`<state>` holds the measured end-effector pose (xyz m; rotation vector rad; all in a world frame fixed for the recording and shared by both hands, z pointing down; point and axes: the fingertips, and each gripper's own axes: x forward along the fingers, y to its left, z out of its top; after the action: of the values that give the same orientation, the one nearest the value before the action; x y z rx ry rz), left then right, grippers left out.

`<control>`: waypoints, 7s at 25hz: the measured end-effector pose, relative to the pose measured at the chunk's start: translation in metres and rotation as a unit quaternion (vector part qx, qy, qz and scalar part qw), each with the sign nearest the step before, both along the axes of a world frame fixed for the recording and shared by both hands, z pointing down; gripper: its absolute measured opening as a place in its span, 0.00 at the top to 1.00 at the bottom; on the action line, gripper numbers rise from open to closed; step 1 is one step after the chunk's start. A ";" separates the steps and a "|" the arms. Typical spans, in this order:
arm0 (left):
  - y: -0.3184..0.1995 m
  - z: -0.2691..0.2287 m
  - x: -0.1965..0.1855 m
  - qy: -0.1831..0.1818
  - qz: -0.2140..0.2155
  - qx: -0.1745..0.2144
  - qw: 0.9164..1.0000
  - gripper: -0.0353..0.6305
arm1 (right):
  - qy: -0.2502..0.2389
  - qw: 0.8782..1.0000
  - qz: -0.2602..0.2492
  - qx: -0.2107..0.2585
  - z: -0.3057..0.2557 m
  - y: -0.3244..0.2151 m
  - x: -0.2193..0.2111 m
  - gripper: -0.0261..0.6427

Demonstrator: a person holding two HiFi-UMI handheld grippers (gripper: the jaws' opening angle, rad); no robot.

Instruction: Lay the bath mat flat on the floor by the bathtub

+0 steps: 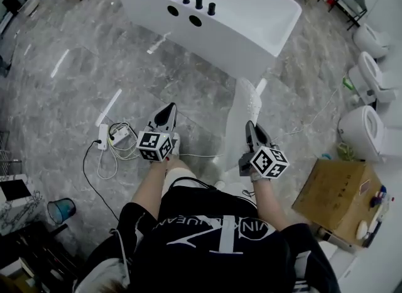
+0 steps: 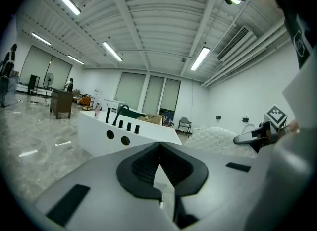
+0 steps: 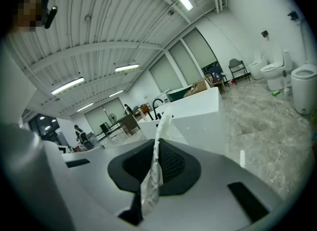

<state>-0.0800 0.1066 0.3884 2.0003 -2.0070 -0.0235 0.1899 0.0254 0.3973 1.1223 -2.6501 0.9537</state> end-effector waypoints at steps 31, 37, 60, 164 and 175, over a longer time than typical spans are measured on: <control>-0.208 0.064 -0.235 0.058 0.116 -0.047 0.990 0.93 | 0.011 0.992 0.105 -0.073 0.056 -0.158 -0.260 0.91; -0.232 0.082 -0.256 0.055 0.121 -0.043 0.990 0.93 | -0.001 0.993 0.086 -0.078 0.085 -0.198 -0.319 0.91; -0.318 0.173 -0.304 0.026 0.133 -0.026 0.990 0.93 | -0.119 0.954 0.266 -0.074 0.240 -0.338 -0.413 0.91; -0.259 0.007 -0.172 -0.015 0.200 0.007 0.980 0.93 | 0.135 0.987 0.007 0.085 0.070 -0.199 -0.198 0.92; -0.250 -0.087 -0.197 -0.015 0.160 0.052 0.986 0.93 | 0.113 0.985 0.029 0.124 -0.036 -0.206 -0.197 0.92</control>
<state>-0.2765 -0.1437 0.3009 2.3791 -1.7107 -0.0277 -0.0066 -0.1801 0.3611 1.2769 -2.6118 0.4780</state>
